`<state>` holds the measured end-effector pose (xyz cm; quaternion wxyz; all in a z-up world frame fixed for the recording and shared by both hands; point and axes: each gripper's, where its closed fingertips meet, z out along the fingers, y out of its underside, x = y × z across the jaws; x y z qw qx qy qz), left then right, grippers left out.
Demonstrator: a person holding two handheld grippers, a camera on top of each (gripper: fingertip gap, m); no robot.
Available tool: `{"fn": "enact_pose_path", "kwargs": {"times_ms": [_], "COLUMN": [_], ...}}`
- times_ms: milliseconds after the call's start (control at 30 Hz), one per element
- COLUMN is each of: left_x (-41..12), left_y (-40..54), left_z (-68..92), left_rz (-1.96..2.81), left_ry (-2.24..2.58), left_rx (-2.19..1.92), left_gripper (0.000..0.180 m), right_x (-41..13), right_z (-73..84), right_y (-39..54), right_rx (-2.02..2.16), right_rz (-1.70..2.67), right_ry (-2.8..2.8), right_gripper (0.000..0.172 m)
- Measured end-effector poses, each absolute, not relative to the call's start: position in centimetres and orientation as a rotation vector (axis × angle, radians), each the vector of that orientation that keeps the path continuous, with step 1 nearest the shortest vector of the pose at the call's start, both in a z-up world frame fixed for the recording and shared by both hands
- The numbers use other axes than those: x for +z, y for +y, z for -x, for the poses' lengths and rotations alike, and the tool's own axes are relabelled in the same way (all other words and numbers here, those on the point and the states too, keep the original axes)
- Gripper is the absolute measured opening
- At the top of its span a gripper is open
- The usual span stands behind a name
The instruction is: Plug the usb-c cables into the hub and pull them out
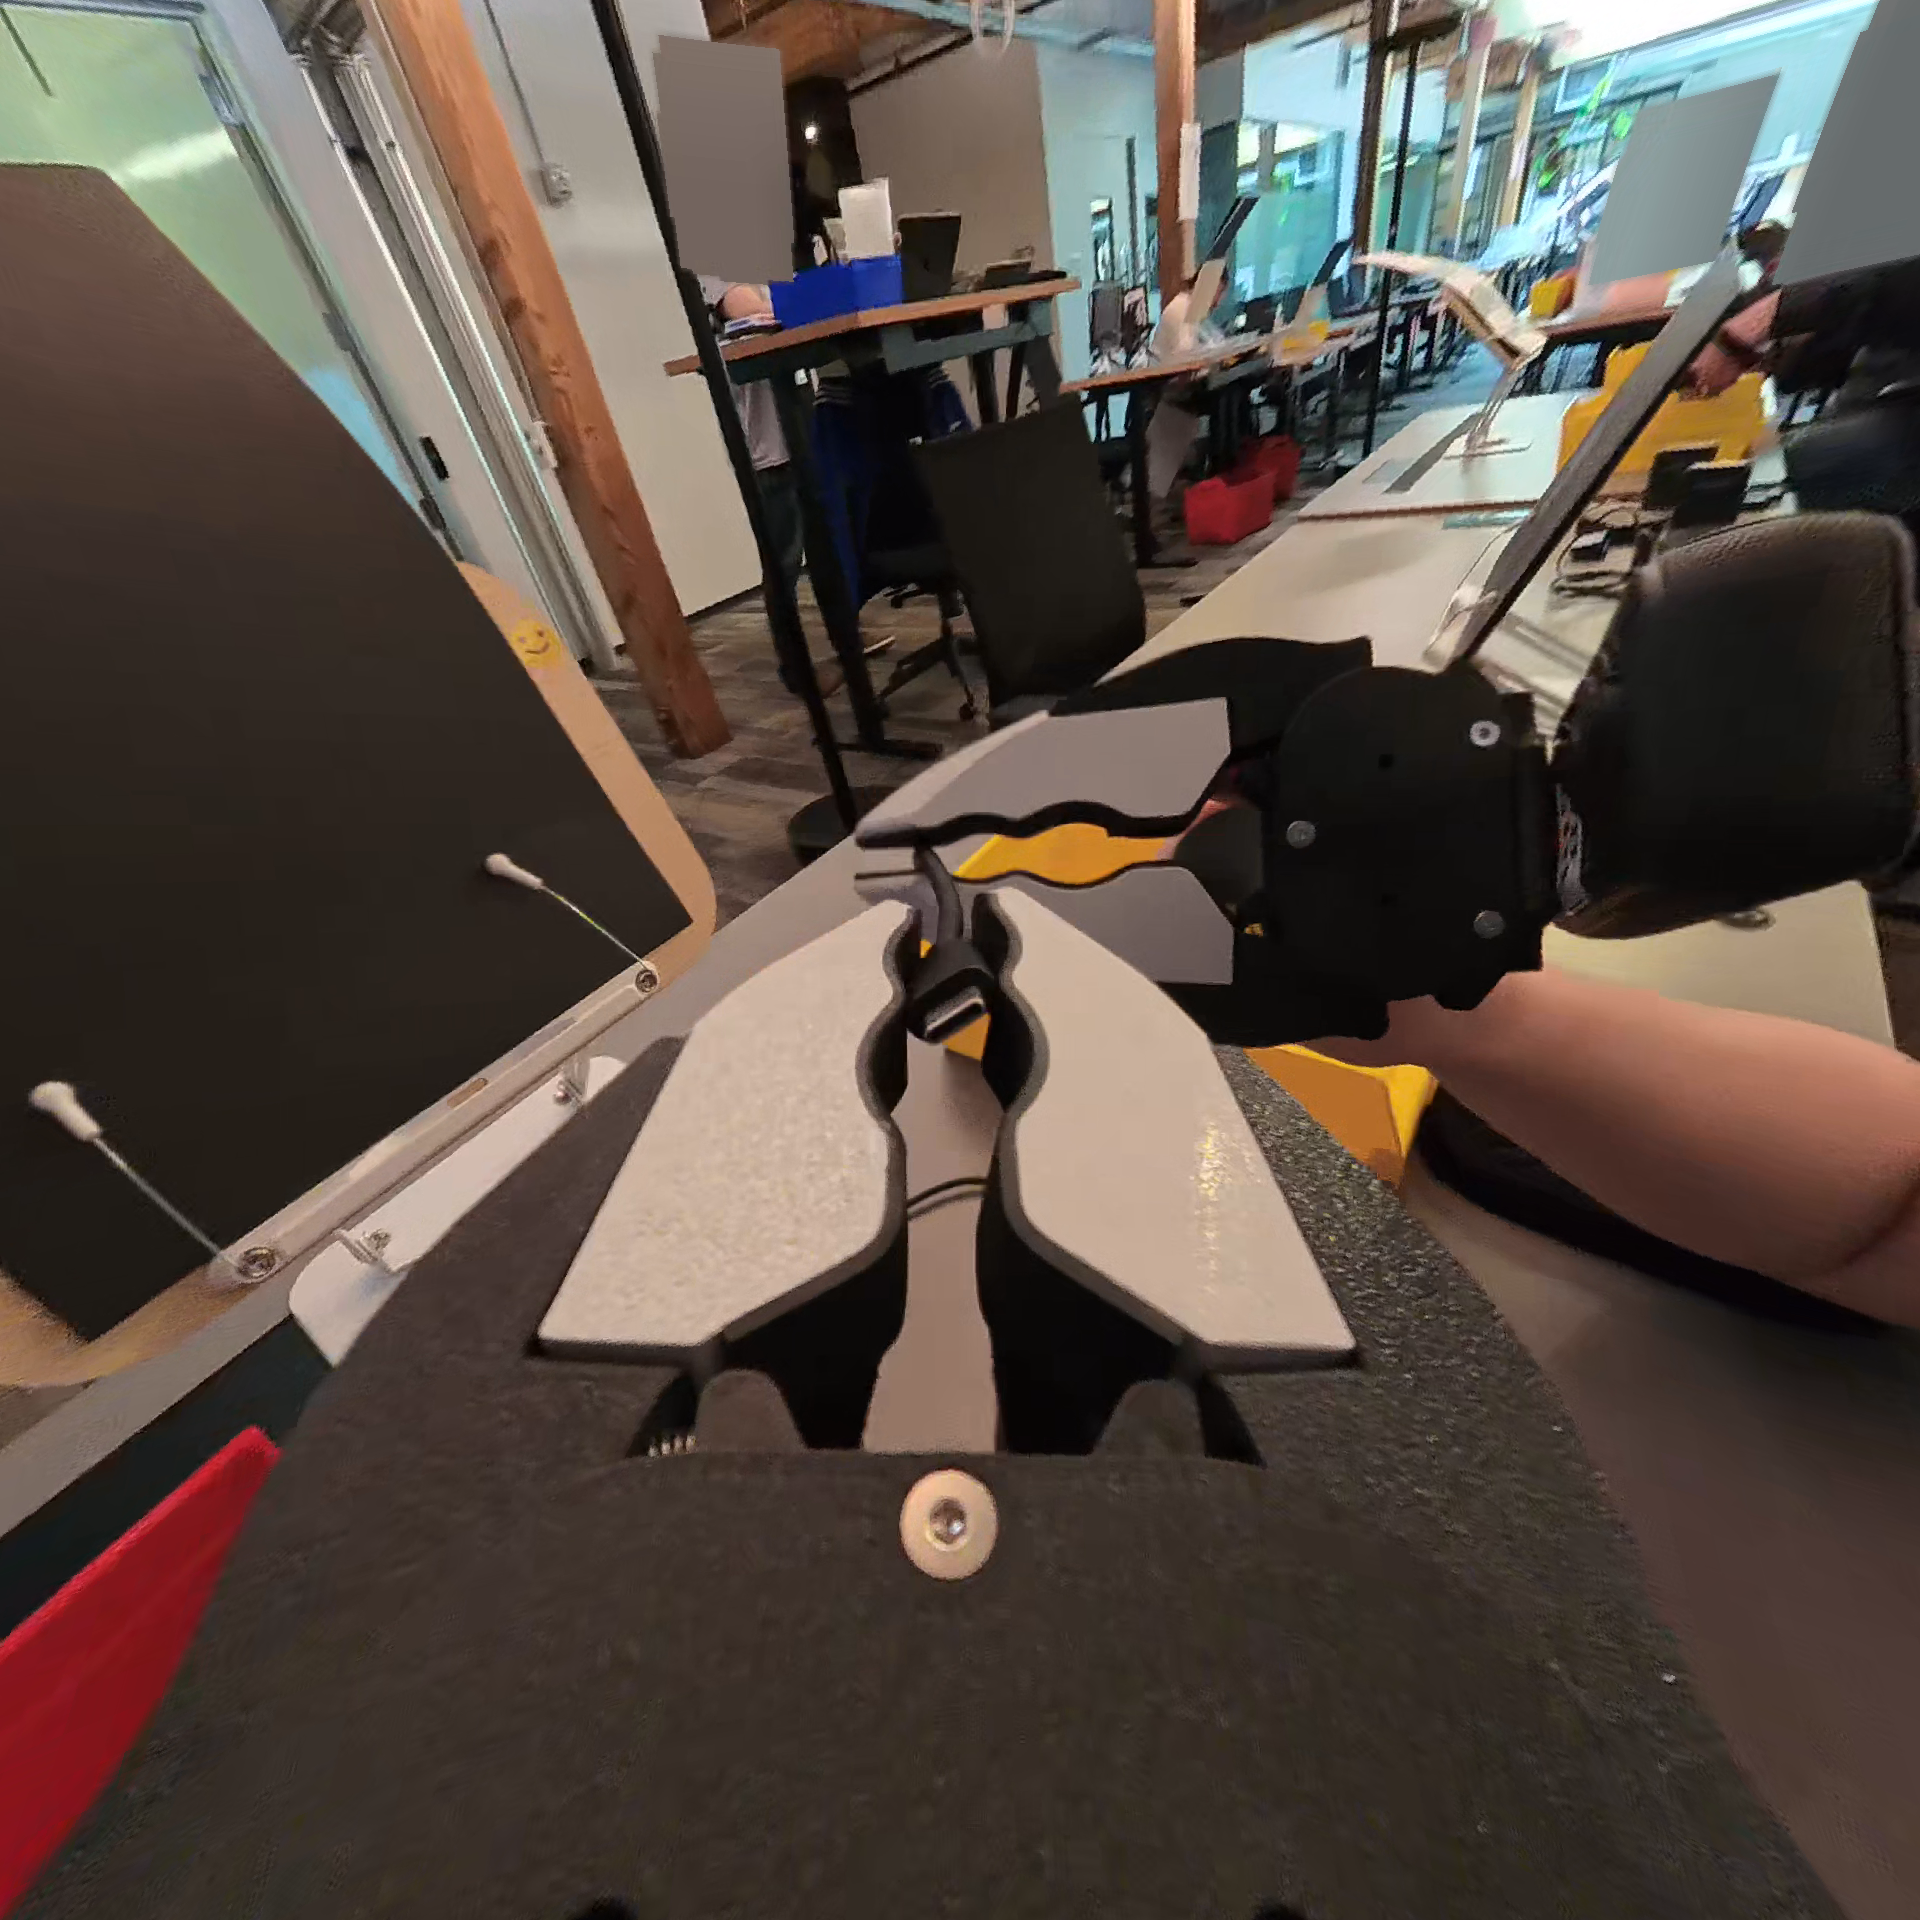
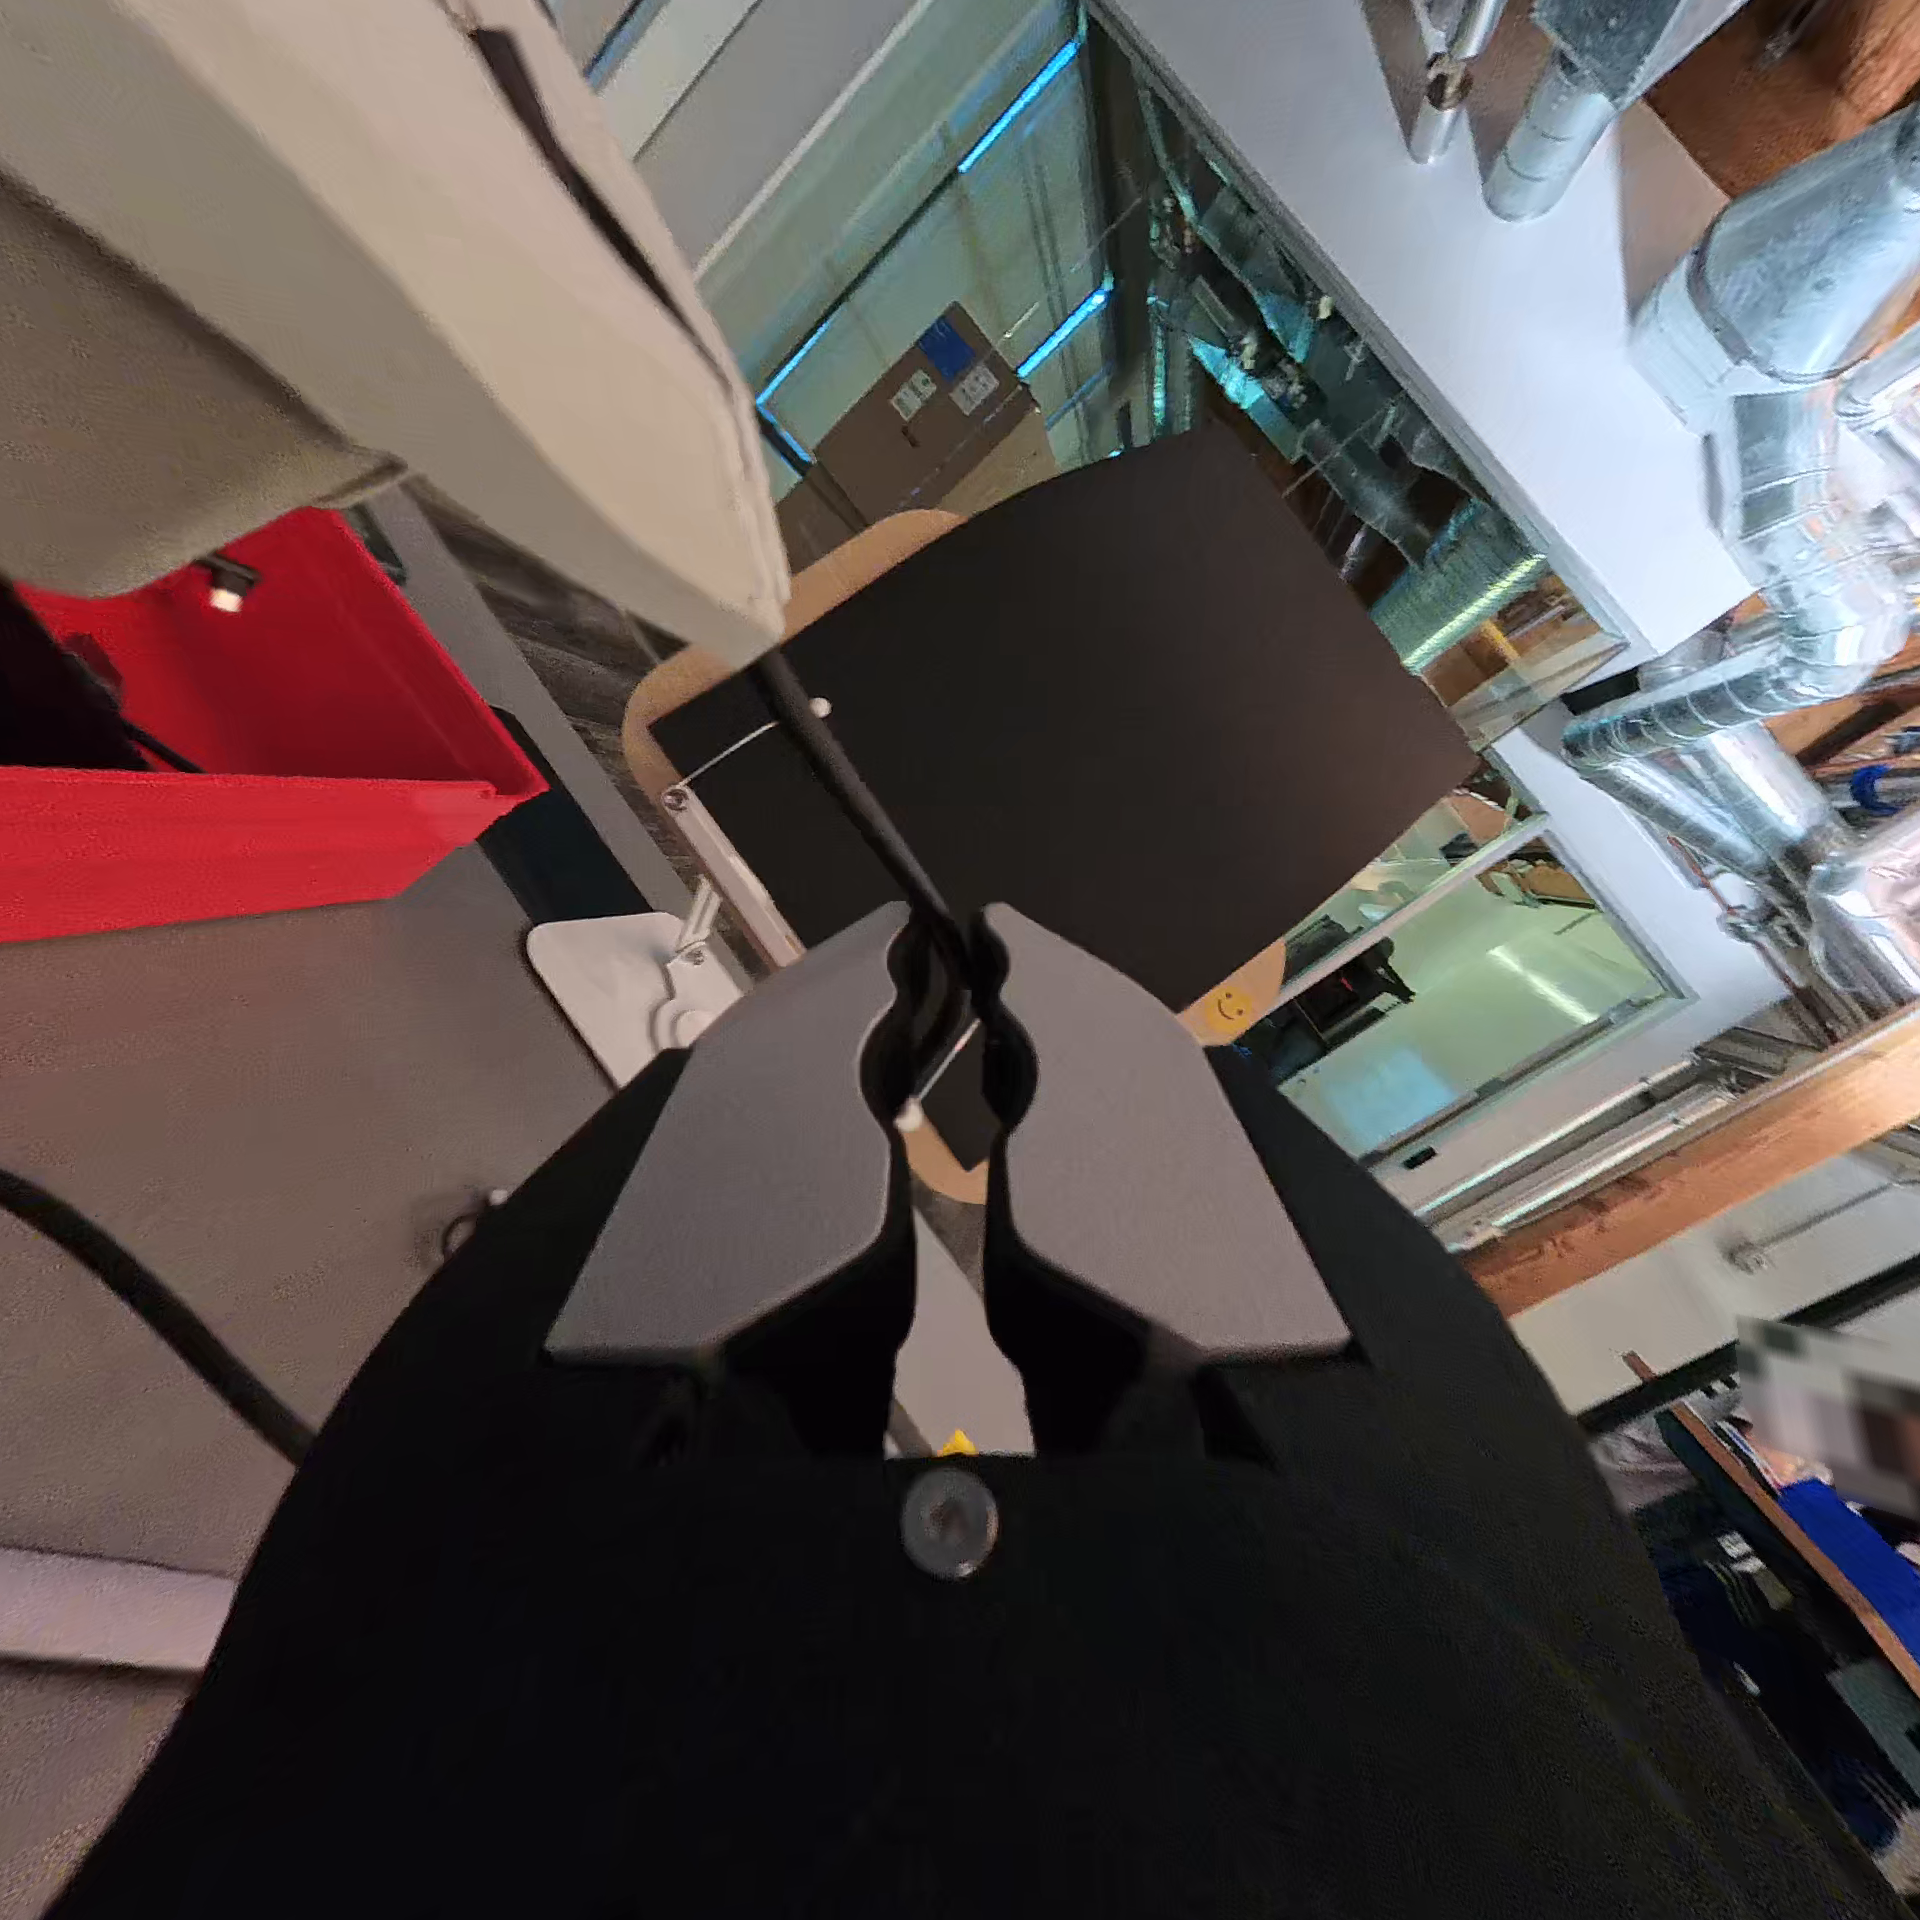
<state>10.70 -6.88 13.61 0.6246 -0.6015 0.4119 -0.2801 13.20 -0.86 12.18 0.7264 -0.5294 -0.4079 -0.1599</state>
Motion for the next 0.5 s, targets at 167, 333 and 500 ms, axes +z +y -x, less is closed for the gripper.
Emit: {"fn": "enact_pose_path", "kwargs": {"times_ms": [167,333,500], "left_x": [13.6,13.7,14.1], "left_y": [-5.2,-4.3,-3.6], "left_z": [-9.2,-7.8,-6.9], "left_rz": [1.402,1.414,1.399], "left_ry": [0.900,0.858,0.826], "left_rx": [-0.662,-0.762,-0.715], "left_gripper": [0.008,0.008,0.006], "right_x": [10.3,8.6,9.6], "right_z": [-11.8,-9.9,-10.7], "right_y": [-0.8,-2.8,-2.5], "right_rx": [-0.145,0.359,0.467], "right_rz": [1.267,1.492,1.528], "right_ry": [-0.978,-1.027,-0.886], "right_gripper": [0.011,0.032,0.032]}}
